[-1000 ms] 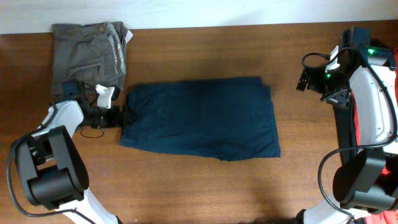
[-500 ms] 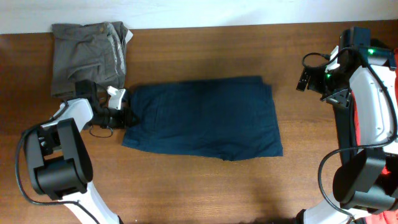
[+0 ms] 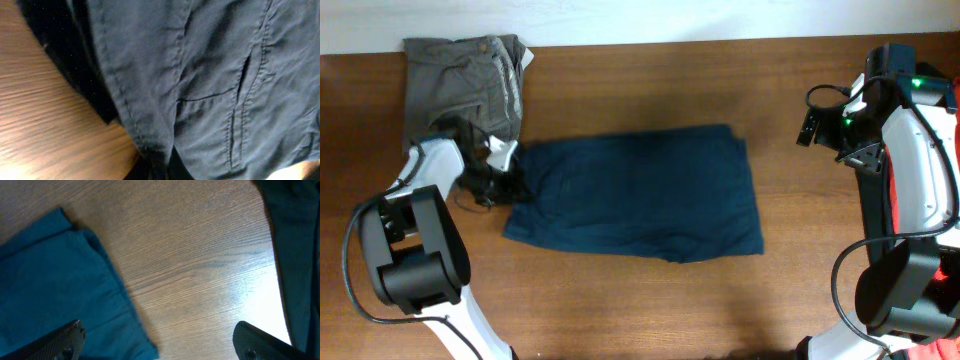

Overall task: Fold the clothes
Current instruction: 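Lift the left edge with the left gripper and pull it up-left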

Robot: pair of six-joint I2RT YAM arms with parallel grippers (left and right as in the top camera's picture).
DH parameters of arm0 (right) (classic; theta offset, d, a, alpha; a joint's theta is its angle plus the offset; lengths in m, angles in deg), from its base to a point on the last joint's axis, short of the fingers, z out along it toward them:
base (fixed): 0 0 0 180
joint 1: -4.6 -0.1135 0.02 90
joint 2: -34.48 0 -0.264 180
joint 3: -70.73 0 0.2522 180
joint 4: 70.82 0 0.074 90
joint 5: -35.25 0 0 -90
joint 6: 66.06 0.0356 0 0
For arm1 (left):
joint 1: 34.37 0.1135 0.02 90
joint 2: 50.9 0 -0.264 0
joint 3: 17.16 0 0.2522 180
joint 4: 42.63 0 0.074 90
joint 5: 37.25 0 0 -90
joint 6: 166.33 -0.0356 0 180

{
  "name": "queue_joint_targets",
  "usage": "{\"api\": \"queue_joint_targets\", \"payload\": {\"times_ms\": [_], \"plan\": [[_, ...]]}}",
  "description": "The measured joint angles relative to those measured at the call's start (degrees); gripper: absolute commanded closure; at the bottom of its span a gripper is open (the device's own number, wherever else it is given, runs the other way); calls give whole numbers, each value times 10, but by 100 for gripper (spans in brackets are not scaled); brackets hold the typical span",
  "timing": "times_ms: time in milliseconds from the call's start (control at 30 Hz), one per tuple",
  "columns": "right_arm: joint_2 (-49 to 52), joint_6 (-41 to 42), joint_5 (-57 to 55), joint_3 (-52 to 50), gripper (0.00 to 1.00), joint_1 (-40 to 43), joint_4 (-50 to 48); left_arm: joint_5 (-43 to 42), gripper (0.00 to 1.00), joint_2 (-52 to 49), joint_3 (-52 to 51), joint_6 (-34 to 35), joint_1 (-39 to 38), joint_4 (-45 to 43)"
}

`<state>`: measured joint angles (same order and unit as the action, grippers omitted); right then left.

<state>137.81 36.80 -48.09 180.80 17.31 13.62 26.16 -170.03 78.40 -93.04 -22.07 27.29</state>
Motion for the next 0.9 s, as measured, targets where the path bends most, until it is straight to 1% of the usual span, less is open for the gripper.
{"api": "queue_joint_targets", "payload": {"times_ms": [233, 400, 633, 767, 900], "plan": [[0, 0, 0, 0, 1, 0, 0, 96, 100, -4, 160, 54, 10, 132], [0, 0, 0, 0, 1, 0, 0, 179, 100, -4, 267, 114, 12, 223], [0, 0, 0, 0, 1, 0, 0, 274, 100, -4, 365, 176, 12, 316], [0, 0, 0, 0, 1, 0, 0, 300, 100, -4, 415, 190, 12, 353], [0, 0, 0, 0, 1, 0, 0, 308, 100, -4, 457, 195, 11, 376]]}}
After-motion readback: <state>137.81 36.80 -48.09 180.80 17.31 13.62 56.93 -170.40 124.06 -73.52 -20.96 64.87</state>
